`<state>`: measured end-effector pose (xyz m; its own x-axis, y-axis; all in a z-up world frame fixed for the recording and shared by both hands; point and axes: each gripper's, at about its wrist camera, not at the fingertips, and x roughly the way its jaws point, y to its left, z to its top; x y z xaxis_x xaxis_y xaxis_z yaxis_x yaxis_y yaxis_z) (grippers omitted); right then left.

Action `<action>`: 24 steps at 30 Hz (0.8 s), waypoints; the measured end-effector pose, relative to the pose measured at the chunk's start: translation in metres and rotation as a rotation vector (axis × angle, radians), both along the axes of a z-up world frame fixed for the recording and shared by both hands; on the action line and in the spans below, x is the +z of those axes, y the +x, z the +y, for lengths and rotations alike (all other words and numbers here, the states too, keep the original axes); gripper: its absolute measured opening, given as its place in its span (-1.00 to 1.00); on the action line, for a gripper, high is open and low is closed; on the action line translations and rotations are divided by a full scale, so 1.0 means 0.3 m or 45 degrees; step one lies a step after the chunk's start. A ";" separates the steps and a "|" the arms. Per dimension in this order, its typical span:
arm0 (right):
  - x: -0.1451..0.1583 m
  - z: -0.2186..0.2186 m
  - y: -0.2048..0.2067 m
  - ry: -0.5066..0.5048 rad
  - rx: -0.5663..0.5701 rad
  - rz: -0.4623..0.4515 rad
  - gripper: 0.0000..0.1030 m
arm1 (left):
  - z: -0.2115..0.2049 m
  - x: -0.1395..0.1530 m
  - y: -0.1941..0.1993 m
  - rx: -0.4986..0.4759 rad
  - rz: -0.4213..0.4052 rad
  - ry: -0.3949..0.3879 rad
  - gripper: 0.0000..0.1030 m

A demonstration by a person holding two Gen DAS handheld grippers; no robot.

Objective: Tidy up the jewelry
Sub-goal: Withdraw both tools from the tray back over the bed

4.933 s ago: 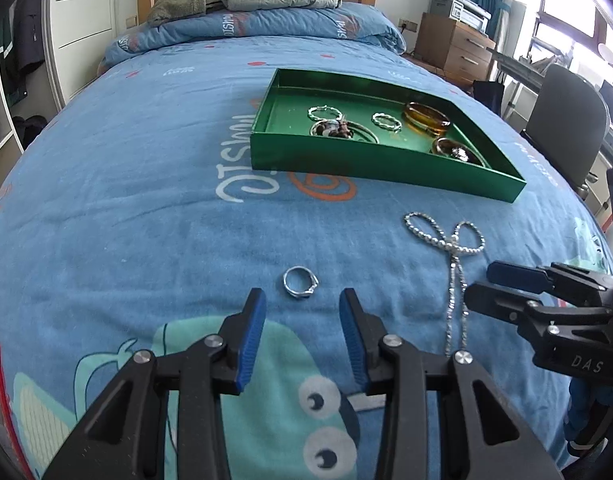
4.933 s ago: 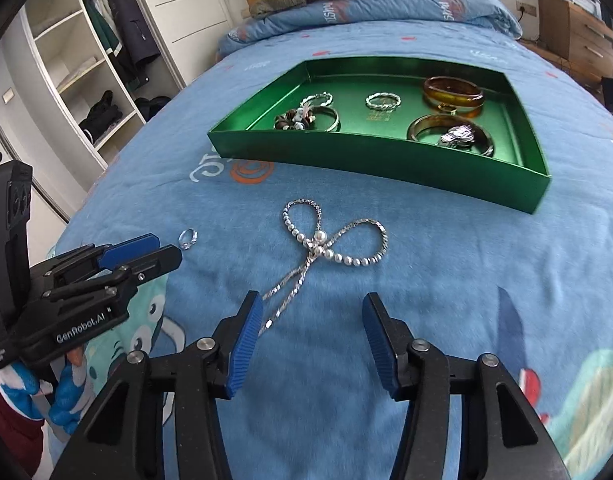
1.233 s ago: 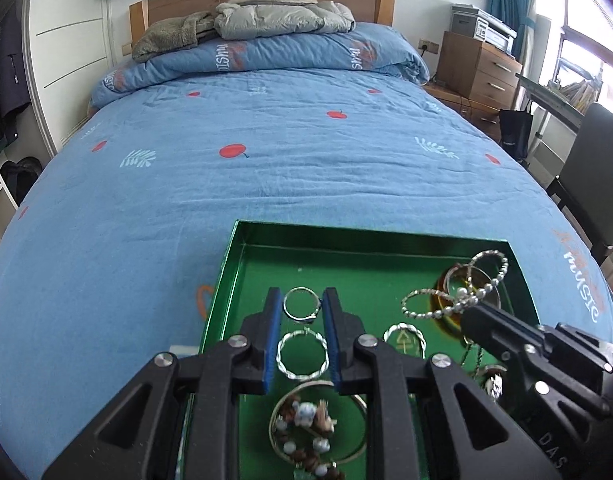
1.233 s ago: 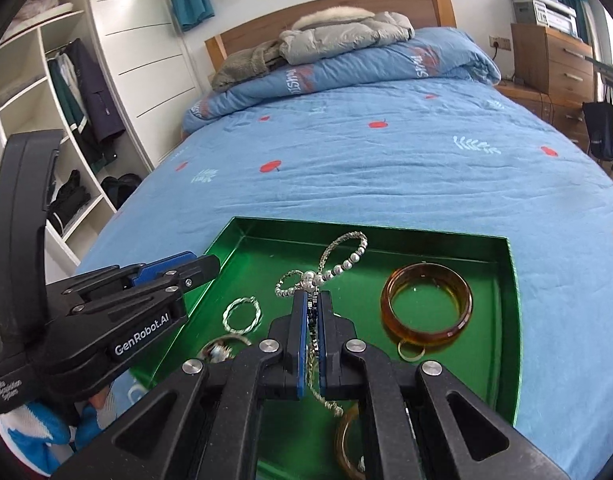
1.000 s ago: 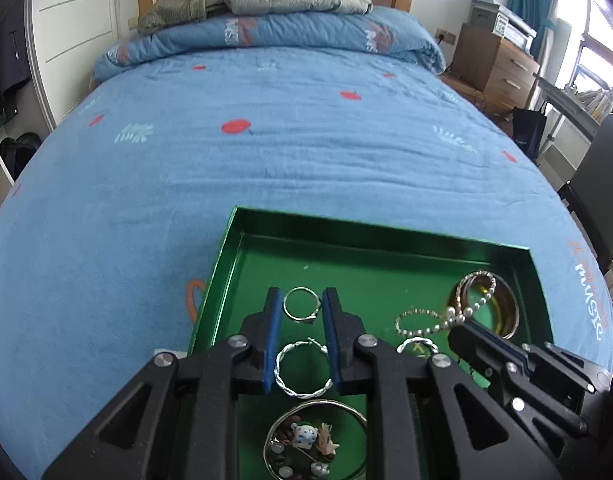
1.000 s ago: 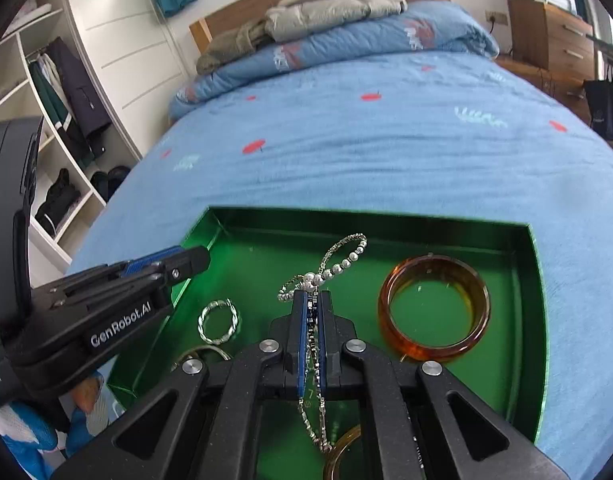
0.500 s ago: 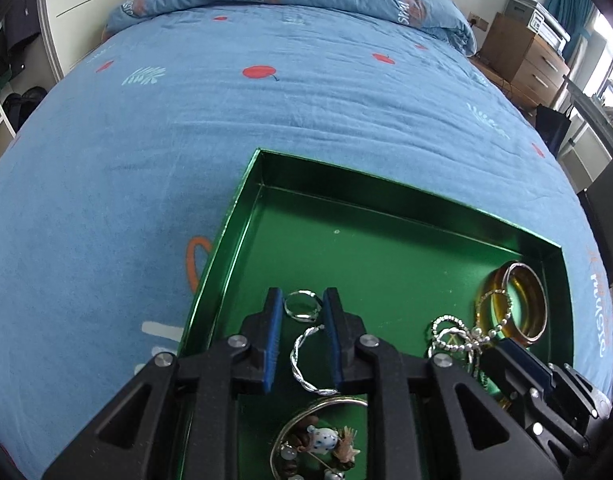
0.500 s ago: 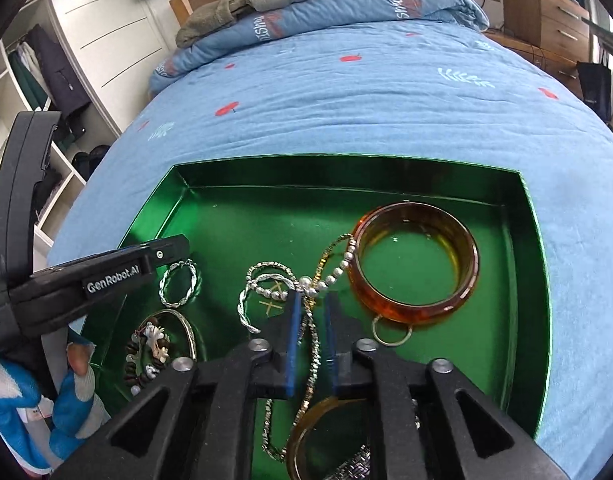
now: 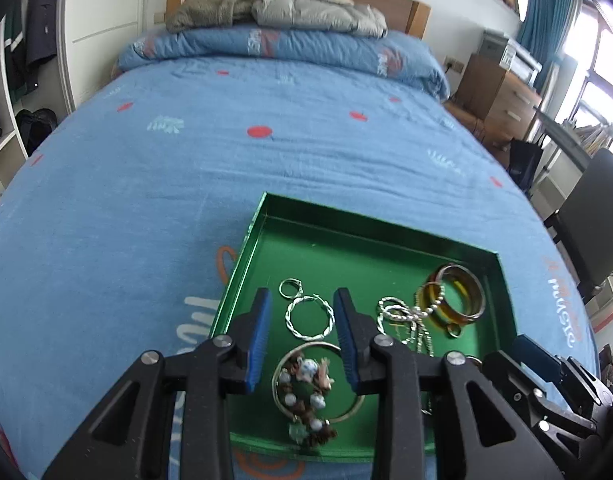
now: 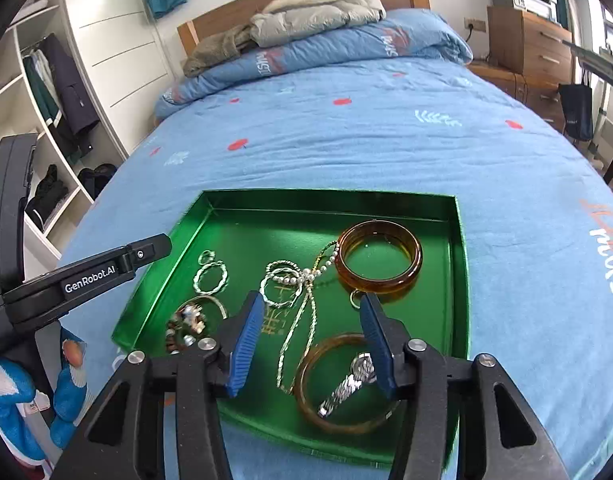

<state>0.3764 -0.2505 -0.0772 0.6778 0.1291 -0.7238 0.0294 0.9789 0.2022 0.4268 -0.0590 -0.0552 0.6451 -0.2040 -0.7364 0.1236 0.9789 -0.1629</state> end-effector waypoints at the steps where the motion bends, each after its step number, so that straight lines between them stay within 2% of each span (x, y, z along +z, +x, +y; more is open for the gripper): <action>1: 0.015 0.007 -0.027 -0.012 0.000 -0.015 0.02 | 0.008 0.017 -0.033 0.011 -0.036 -0.006 -0.41; 6: 0.059 0.036 -0.124 -0.046 0.012 -0.053 0.03 | 0.037 0.079 -0.175 0.018 -0.140 0.008 -0.41; 13: 0.102 0.059 -0.285 -0.113 0.012 -0.094 0.05 | 0.065 0.129 -0.327 0.010 -0.190 0.086 -0.29; 18: 0.136 0.059 -0.401 -0.121 0.004 -0.129 0.09 | 0.086 0.146 -0.452 0.029 -0.233 0.095 -0.29; 24: 0.151 0.062 -0.541 -0.131 0.002 -0.149 0.10 | 0.110 0.154 -0.595 0.037 -0.237 0.091 -0.28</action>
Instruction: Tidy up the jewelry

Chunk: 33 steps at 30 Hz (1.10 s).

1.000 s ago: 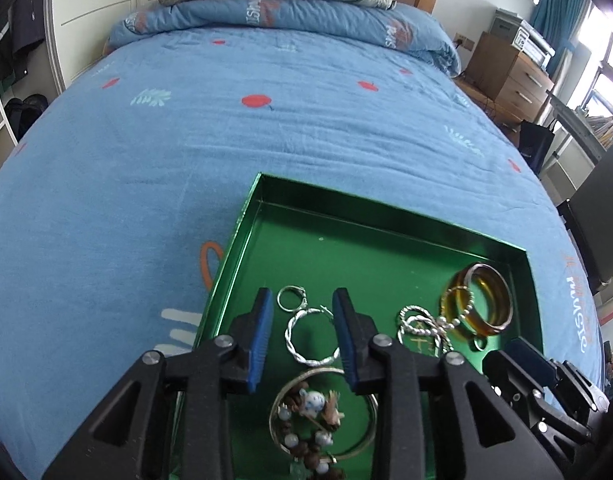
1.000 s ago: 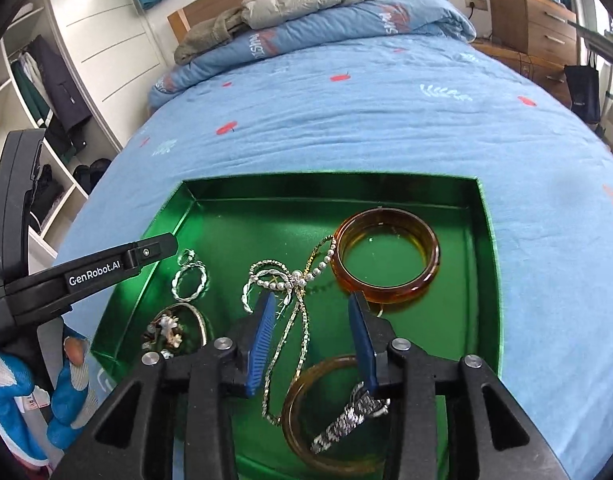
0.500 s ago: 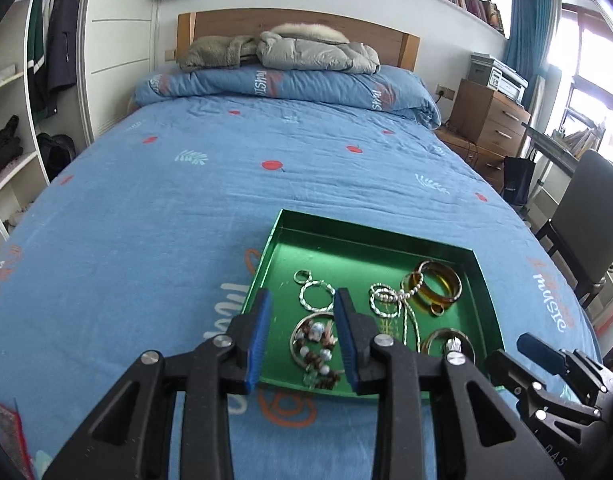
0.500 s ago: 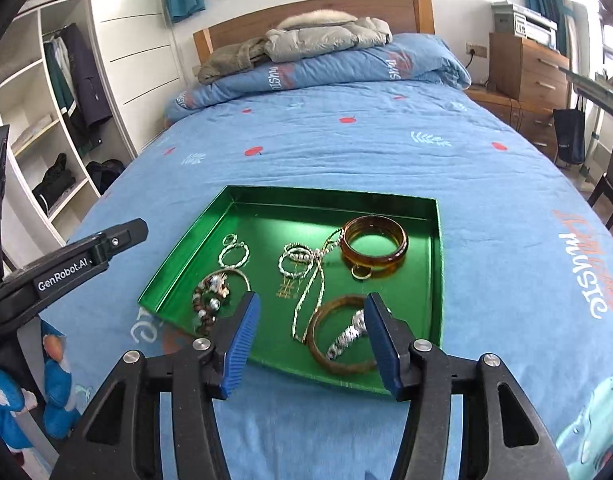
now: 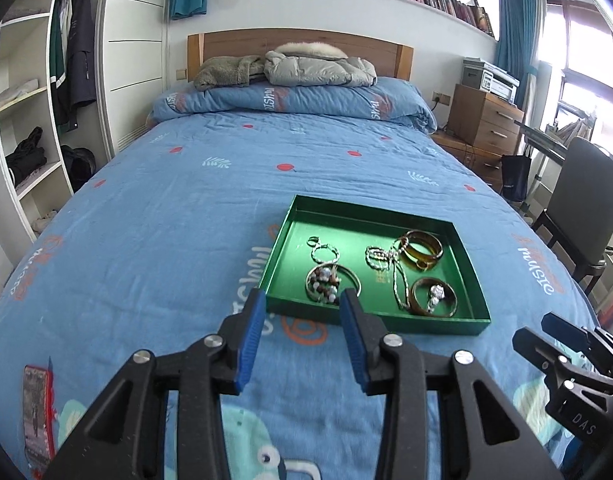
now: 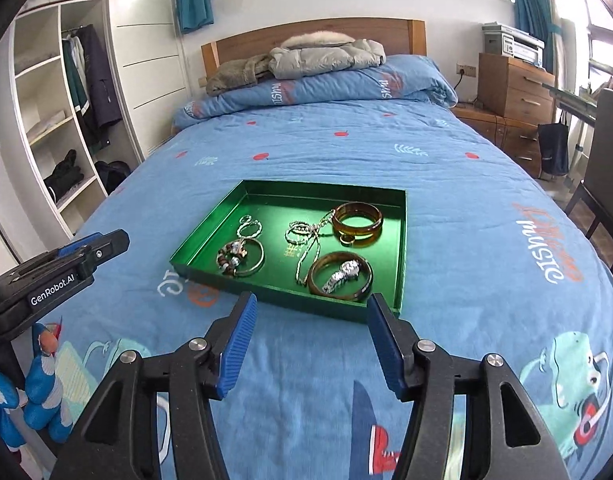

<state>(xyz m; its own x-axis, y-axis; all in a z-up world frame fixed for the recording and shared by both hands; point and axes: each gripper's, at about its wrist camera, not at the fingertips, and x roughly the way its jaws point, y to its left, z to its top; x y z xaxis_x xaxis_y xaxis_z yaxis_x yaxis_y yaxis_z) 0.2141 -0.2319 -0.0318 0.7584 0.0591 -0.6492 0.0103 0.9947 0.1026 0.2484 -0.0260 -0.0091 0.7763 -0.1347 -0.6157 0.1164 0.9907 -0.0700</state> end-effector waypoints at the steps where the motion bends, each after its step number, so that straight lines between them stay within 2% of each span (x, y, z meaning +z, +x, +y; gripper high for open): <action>1: -0.001 0.002 -0.015 -0.003 0.000 0.000 0.10 | 0.004 0.000 -0.025 -0.001 0.003 0.000 -0.28; 7: -0.008 0.028 -0.152 -0.046 0.018 -0.001 0.10 | 0.020 0.000 -0.154 -0.008 0.015 0.009 -0.28; 16: 0.009 0.050 -0.315 -0.096 0.026 -0.043 0.14 | 0.020 0.006 -0.353 -0.039 -0.044 0.070 -0.28; 25: 0.012 0.048 -0.403 -0.104 0.028 -0.053 0.15 | 0.017 0.042 -0.501 -0.082 -0.118 0.082 -0.28; 33: 0.009 0.050 -0.461 -0.115 0.034 -0.061 0.15 | 0.011 0.063 -0.572 -0.104 -0.155 0.080 -0.28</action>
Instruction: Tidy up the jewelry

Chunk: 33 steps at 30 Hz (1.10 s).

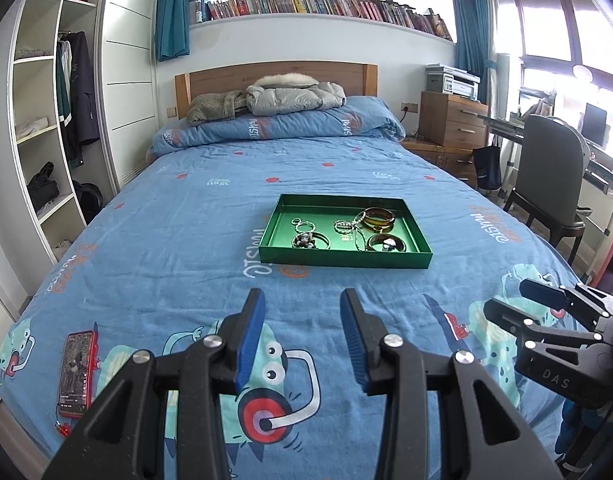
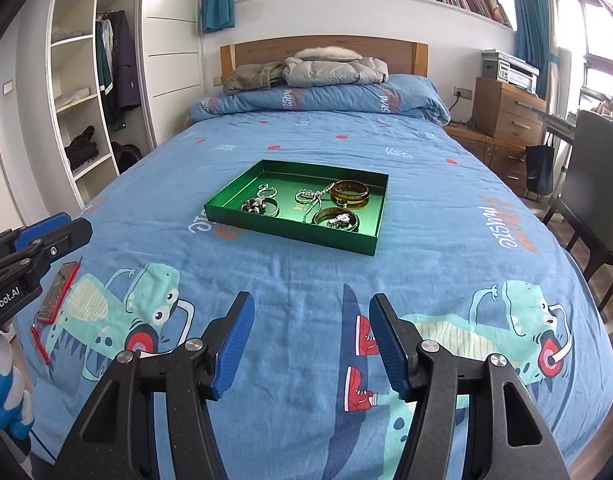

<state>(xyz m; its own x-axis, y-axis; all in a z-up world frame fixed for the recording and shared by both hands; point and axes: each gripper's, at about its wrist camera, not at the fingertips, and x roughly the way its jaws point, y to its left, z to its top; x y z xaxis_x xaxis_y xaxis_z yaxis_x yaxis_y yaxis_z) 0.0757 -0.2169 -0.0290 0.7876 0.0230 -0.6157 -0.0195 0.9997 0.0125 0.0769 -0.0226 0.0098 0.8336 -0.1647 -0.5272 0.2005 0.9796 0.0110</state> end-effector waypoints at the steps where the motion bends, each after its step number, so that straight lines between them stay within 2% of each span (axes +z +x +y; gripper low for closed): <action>1: -0.001 0.000 -0.005 -0.002 0.000 -0.001 0.15 | 0.001 0.001 -0.006 -0.004 0.000 0.000 -0.28; 26: -0.010 -0.022 -0.098 -0.033 -0.014 -0.024 0.15 | 0.000 -0.004 -0.094 -0.036 -0.006 0.005 -0.28; 30: -0.015 -0.022 -0.111 -0.052 -0.021 -0.028 0.23 | -0.007 -0.011 -0.102 -0.041 -0.001 0.009 -0.28; 32: -0.016 -0.024 -0.115 -0.055 -0.026 -0.033 0.30 | -0.013 -0.014 -0.105 -0.043 0.000 0.012 -0.28; 33: -0.015 -0.024 -0.118 -0.055 -0.027 -0.036 0.39 | -0.015 -0.014 -0.106 -0.045 0.002 0.011 -0.28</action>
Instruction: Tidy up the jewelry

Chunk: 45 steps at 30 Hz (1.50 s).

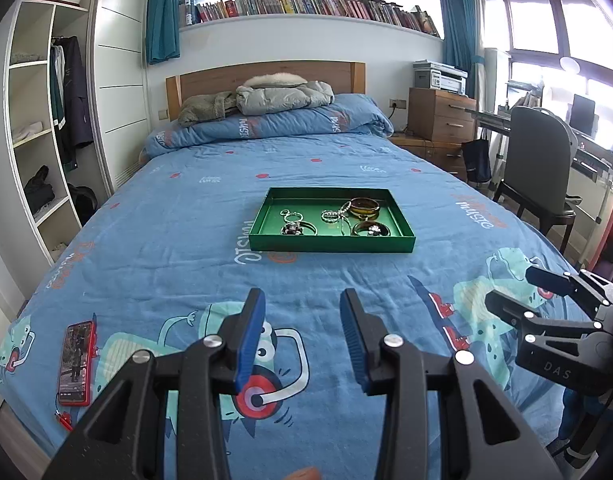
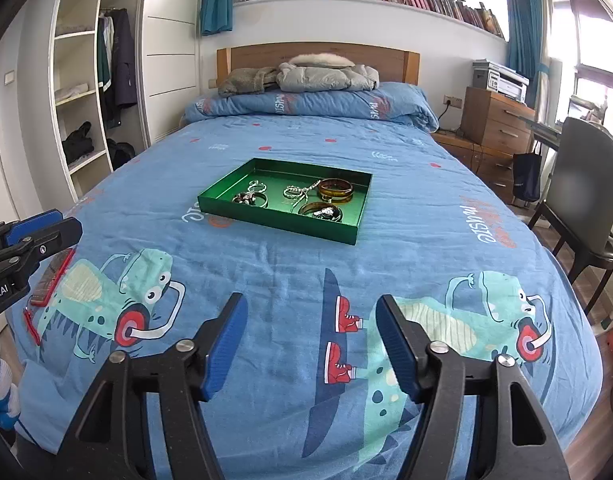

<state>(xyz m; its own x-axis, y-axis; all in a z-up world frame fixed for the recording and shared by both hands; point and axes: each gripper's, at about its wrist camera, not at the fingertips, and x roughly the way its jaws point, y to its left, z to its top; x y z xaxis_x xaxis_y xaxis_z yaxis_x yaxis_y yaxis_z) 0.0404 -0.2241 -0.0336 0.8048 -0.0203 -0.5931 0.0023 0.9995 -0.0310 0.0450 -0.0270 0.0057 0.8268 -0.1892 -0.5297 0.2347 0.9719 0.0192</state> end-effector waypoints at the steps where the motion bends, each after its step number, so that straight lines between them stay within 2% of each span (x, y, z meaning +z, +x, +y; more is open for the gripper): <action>1: 0.000 -0.002 -0.002 0.001 -0.004 -0.005 0.49 | -0.002 0.000 0.000 -0.002 0.001 -0.001 -0.28; 7: 0.003 -0.020 -0.011 0.008 -0.027 -0.026 0.75 | -0.005 0.001 -0.002 -0.003 -0.001 0.002 -0.28; 9: 0.001 -0.024 -0.012 0.007 -0.032 -0.027 0.77 | -0.006 0.000 -0.002 -0.003 0.001 0.002 -0.28; 24: -0.017 -0.049 -0.009 0.000 -0.058 -0.014 0.84 | -0.010 -0.016 0.000 -0.015 0.012 0.016 -0.28; 45: -0.018 -0.070 -0.011 -0.027 -0.090 -0.032 0.84 | 0.005 -0.043 0.012 0.010 0.011 0.020 -0.27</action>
<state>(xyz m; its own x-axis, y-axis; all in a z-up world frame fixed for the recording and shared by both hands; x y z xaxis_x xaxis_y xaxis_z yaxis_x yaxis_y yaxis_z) 0.0371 -0.2452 -0.0389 0.8154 -0.0898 -0.5718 0.0736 0.9960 -0.0515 0.0487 -0.0254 -0.0073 0.8236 -0.1746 -0.5396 0.2276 0.9732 0.0326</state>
